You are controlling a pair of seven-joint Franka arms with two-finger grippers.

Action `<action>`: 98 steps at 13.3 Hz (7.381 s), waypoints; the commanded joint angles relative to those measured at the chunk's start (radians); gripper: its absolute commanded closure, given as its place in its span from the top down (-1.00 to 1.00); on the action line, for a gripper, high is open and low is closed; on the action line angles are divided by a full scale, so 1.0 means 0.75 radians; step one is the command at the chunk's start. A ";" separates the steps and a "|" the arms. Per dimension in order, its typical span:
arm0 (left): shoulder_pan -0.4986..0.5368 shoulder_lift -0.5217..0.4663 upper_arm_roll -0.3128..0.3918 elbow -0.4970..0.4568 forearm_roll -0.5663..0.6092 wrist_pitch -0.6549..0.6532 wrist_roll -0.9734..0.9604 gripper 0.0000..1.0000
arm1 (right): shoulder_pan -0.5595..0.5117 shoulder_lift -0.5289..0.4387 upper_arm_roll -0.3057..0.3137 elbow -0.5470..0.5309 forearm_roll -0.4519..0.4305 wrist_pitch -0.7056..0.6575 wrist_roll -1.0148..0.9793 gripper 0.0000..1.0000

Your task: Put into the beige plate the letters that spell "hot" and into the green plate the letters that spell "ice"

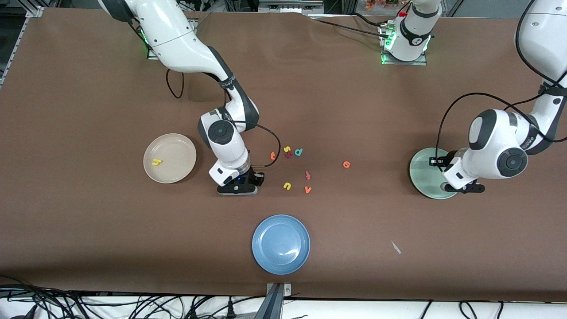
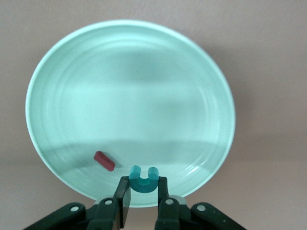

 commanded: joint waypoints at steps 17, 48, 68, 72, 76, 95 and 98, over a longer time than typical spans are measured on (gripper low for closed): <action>-0.488 0.124 -0.082 0.187 -0.064 0.257 -1.005 1.00 | -0.436 -0.623 0.122 -0.521 -0.005 -0.363 -0.686 -0.46; -0.787 0.225 0.111 0.127 -0.021 0.268 -1.215 -0.17 | -0.163 -0.354 0.329 -0.366 -0.248 -0.134 0.392 0.64; -0.597 0.079 0.109 0.154 -0.027 0.037 -0.896 -0.94 | -0.013 -0.117 0.308 -0.190 -0.586 -0.130 0.814 0.17; -0.417 0.034 0.109 0.152 -0.025 -0.135 -0.530 -0.89 | -0.013 -0.086 0.308 -0.143 -0.588 -0.126 0.812 0.22; -0.223 0.034 0.113 0.140 -0.005 -0.207 -0.207 -0.79 | -0.009 -0.078 0.306 -0.143 -0.592 -0.120 0.810 0.06; -0.353 0.032 0.031 1.103 -0.125 -0.767 -0.067 1.00 | -0.528 -0.695 0.352 -0.588 -0.574 -0.484 -0.246 -0.69; -0.372 -0.002 0.029 1.107 -0.125 -0.779 -0.067 1.00 | -0.561 -0.812 0.266 -0.754 -0.574 -0.454 -0.397 -0.67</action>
